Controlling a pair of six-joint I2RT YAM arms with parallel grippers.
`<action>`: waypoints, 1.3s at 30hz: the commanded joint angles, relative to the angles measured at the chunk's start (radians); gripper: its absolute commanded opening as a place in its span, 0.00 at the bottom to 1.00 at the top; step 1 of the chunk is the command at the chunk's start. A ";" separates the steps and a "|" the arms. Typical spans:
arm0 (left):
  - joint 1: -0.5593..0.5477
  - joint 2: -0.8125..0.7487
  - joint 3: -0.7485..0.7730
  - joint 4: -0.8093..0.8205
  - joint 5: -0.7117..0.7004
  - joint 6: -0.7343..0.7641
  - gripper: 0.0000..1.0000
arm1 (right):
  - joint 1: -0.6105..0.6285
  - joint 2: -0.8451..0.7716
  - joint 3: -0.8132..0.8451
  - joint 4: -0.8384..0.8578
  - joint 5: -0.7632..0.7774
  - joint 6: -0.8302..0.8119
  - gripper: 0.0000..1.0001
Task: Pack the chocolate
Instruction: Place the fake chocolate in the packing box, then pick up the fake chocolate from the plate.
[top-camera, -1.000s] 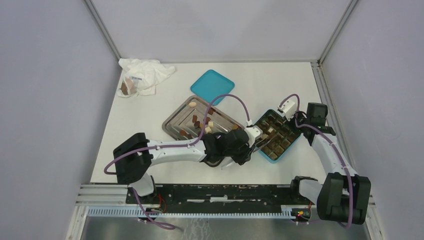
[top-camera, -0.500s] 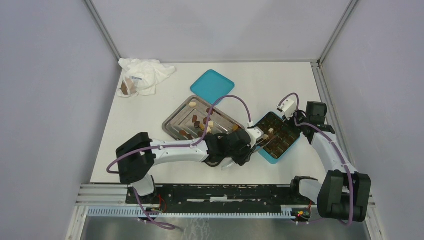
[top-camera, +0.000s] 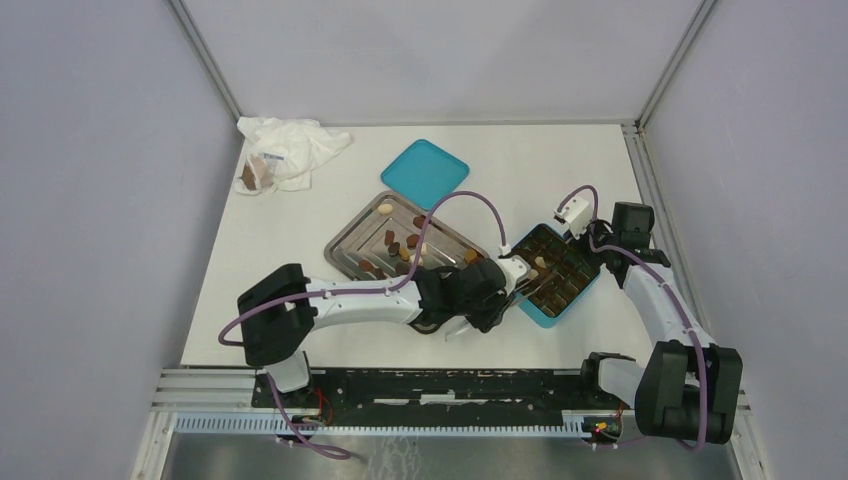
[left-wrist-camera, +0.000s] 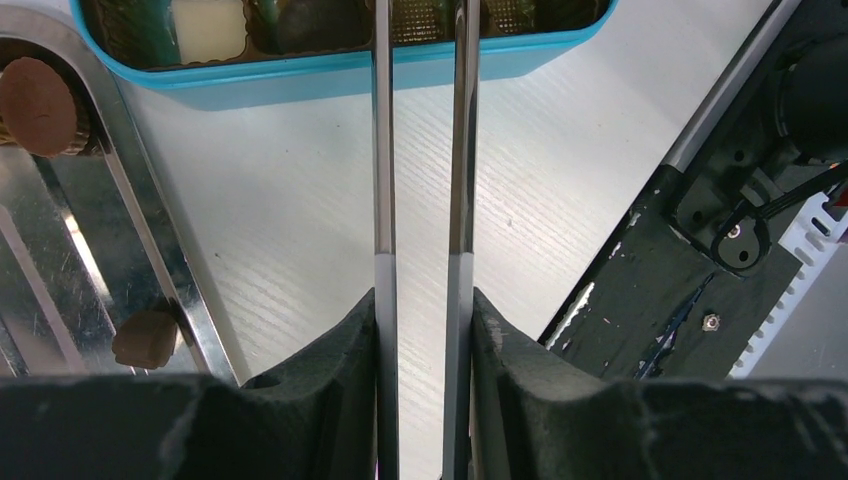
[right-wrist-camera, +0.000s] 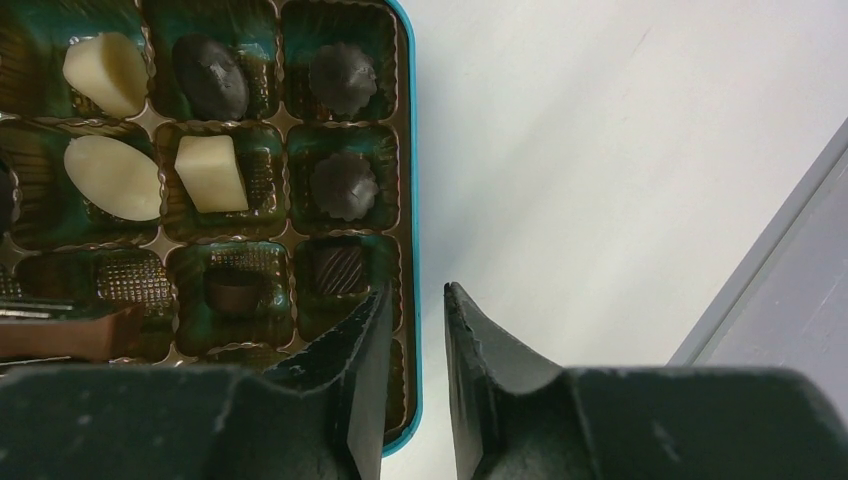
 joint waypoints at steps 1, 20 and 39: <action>-0.006 0.009 0.061 0.009 -0.029 0.032 0.39 | 0.006 -0.005 0.040 0.018 0.008 0.005 0.32; -0.004 -0.123 -0.001 0.024 -0.095 -0.037 0.40 | 0.006 -0.047 0.033 0.019 -0.014 0.003 0.40; 0.351 -0.461 -0.163 -0.300 -0.142 -0.053 0.40 | 0.006 -0.082 0.029 -0.001 -0.107 0.017 0.54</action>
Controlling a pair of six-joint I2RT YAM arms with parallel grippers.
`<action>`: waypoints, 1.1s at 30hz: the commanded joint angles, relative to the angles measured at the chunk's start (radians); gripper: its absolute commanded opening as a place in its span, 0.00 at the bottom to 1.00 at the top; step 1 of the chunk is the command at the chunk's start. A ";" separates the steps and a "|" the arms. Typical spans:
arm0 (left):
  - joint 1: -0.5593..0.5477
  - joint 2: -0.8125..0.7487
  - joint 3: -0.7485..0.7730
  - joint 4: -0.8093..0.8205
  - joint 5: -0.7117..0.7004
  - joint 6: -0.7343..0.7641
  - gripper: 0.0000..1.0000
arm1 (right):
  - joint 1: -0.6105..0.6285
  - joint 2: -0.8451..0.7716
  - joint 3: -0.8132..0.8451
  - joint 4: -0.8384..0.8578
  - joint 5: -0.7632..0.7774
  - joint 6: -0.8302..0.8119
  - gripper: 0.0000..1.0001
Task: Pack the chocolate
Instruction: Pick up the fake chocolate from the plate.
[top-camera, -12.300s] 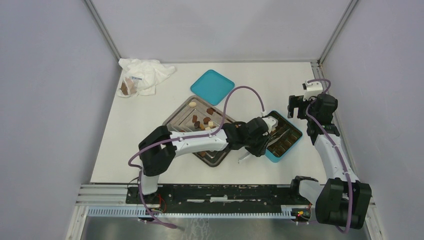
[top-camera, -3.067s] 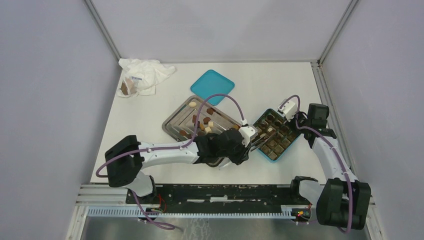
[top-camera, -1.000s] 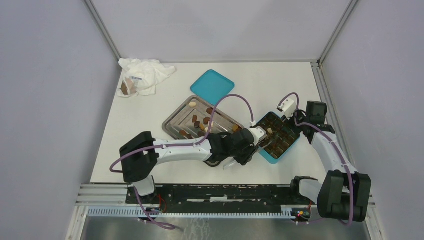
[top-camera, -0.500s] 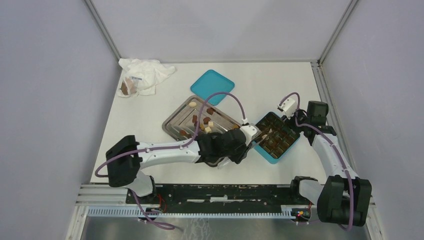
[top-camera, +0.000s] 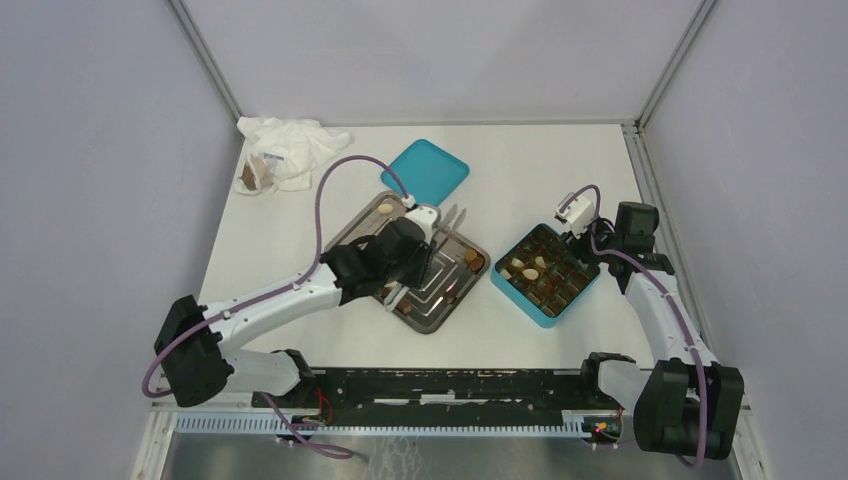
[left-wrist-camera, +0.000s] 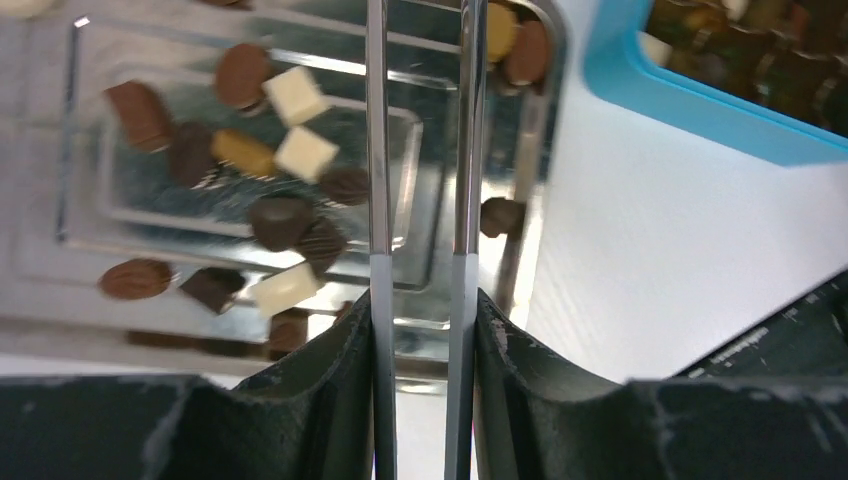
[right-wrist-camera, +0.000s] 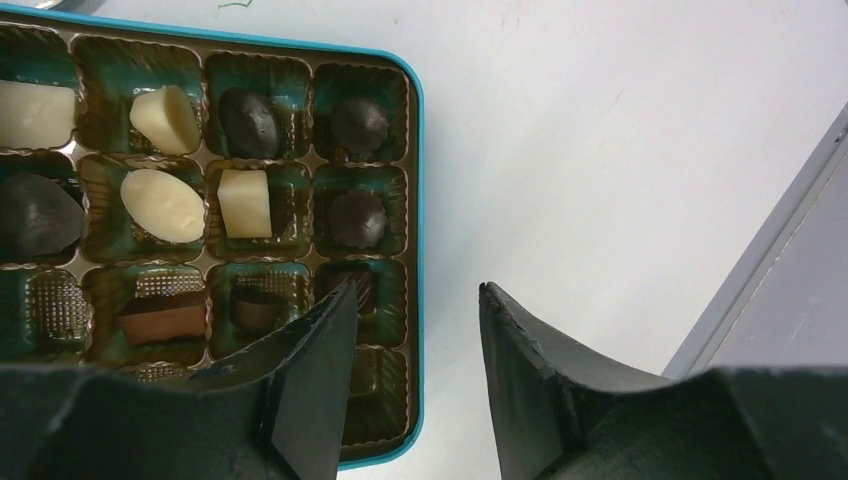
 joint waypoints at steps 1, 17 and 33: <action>0.114 -0.061 0.011 -0.123 0.012 0.004 0.40 | 0.005 -0.009 0.029 0.000 -0.039 0.011 0.54; 0.348 0.000 0.017 -0.270 -0.010 0.047 0.42 | 0.008 0.002 0.031 -0.006 -0.044 0.008 0.55; 0.388 0.071 0.017 -0.260 0.050 0.069 0.43 | 0.010 0.011 0.031 -0.010 -0.039 0.005 0.56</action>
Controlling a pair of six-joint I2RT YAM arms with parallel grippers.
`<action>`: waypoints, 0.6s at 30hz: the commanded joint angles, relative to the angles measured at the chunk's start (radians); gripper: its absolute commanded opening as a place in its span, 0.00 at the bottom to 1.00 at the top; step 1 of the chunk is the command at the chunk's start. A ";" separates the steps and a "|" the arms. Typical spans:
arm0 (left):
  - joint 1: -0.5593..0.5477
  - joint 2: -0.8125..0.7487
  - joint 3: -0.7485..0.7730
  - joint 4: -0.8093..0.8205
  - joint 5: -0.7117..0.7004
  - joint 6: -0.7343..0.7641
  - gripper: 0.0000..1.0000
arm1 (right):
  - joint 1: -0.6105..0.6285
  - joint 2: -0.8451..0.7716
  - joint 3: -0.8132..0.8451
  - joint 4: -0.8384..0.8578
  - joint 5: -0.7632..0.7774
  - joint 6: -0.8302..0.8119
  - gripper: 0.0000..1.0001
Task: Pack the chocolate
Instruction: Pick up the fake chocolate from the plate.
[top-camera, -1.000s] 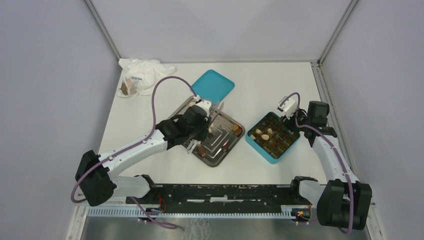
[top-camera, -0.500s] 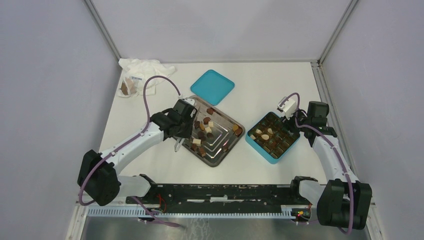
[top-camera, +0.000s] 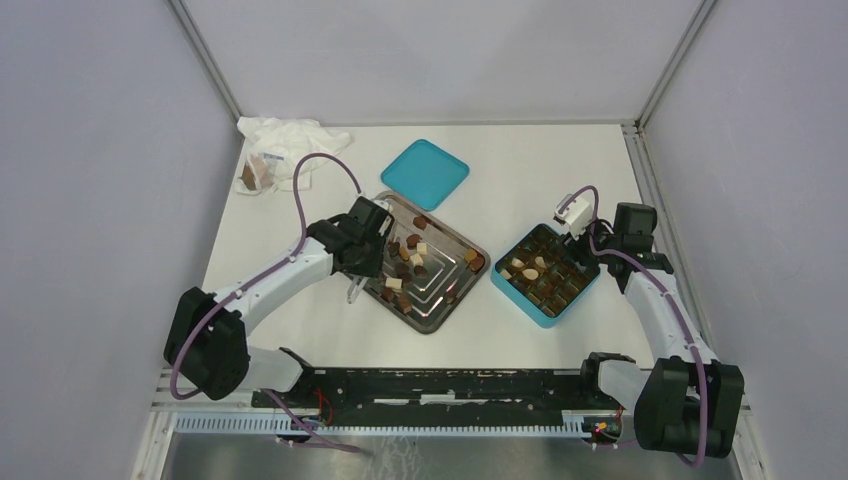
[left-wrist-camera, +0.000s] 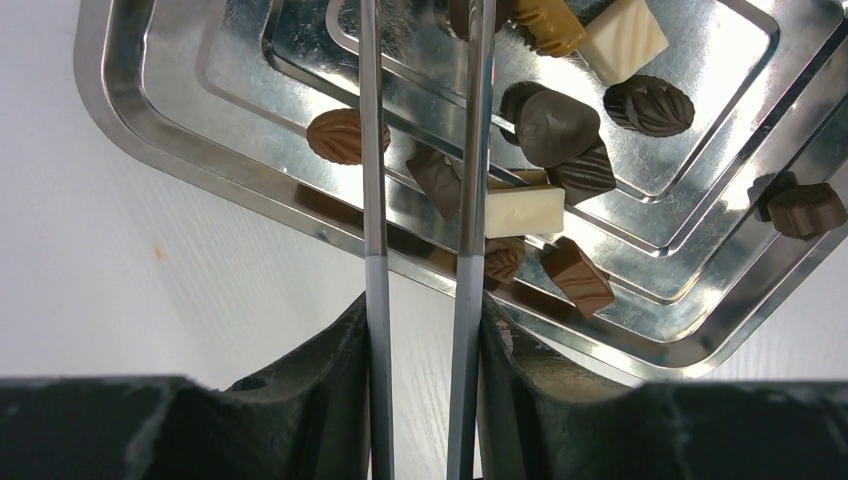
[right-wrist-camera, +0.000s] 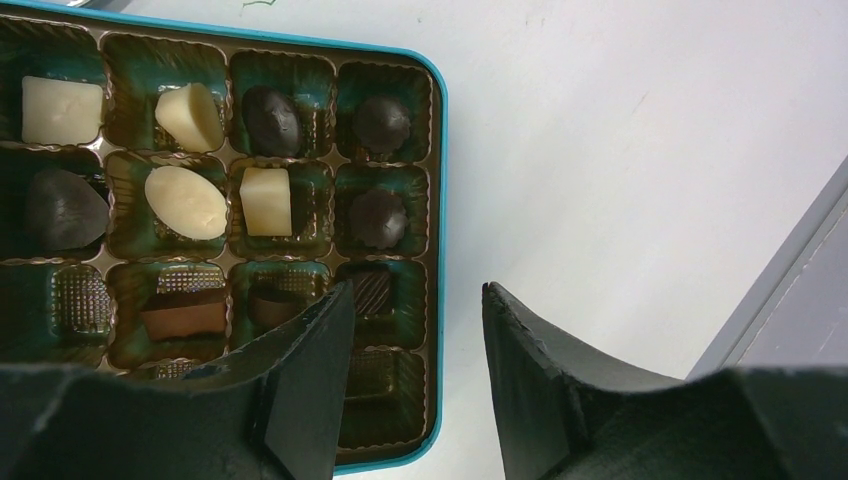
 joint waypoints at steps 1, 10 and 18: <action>0.007 0.015 0.018 0.027 0.030 0.041 0.43 | 0.004 0.003 0.031 0.008 -0.015 0.002 0.56; 0.007 0.042 0.020 0.014 0.010 0.030 0.43 | 0.005 0.006 0.031 0.007 -0.015 0.002 0.56; 0.007 0.068 0.022 0.005 0.017 0.027 0.36 | 0.007 0.003 0.031 0.006 -0.015 0.000 0.56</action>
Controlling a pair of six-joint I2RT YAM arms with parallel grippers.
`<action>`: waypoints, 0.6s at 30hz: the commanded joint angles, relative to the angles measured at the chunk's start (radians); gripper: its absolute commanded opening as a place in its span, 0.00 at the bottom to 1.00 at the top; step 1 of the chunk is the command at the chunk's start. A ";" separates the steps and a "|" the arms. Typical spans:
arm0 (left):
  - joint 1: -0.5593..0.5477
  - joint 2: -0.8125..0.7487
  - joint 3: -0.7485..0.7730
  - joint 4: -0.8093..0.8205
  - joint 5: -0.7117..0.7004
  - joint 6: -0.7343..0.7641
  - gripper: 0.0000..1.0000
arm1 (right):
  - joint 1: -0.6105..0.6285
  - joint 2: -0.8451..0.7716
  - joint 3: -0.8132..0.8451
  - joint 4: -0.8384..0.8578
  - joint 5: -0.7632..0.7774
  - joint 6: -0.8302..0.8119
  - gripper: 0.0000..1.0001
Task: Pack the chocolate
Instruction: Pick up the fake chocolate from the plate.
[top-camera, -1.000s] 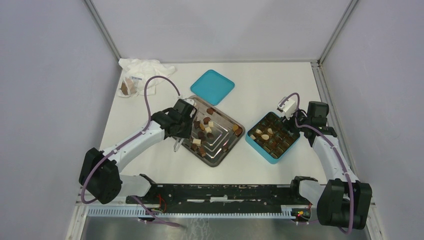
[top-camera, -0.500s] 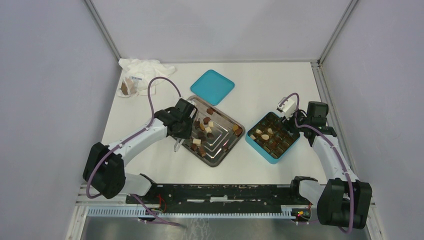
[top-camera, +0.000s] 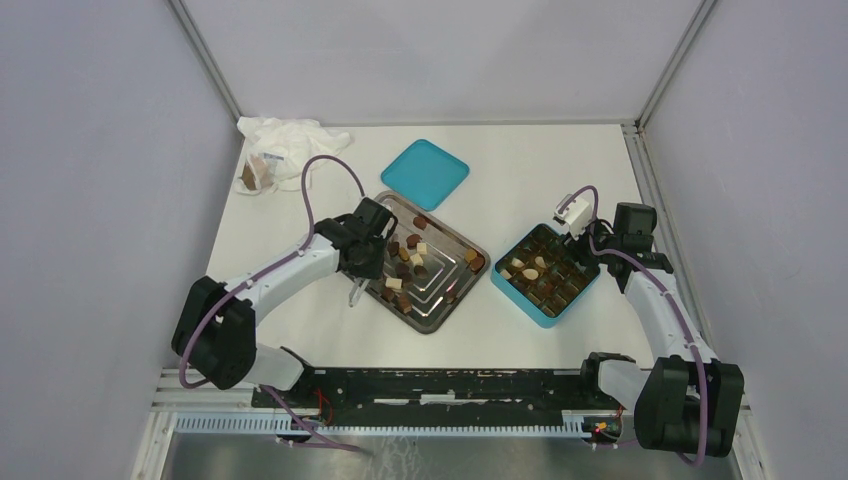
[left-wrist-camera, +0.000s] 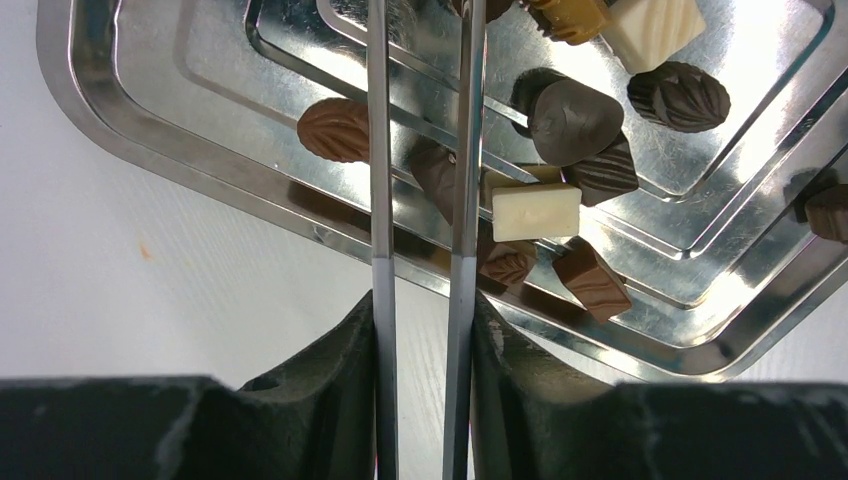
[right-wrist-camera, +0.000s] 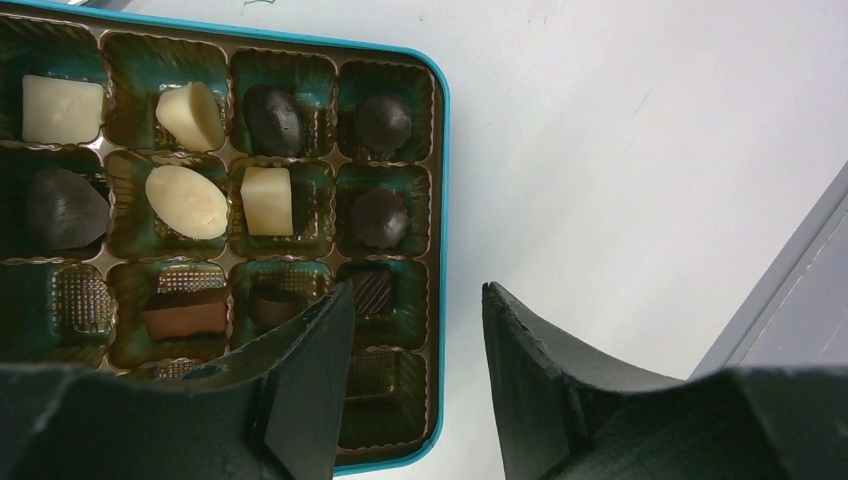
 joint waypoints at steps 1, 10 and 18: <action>0.004 0.007 0.024 0.006 0.004 0.027 0.30 | 0.007 -0.001 0.031 0.007 -0.015 0.000 0.56; 0.003 -0.059 0.037 -0.001 -0.025 0.019 0.02 | 0.007 0.000 0.031 0.008 -0.017 0.000 0.56; 0.004 -0.103 0.021 0.005 -0.028 0.020 0.02 | 0.007 0.008 0.037 0.006 -0.031 0.010 0.63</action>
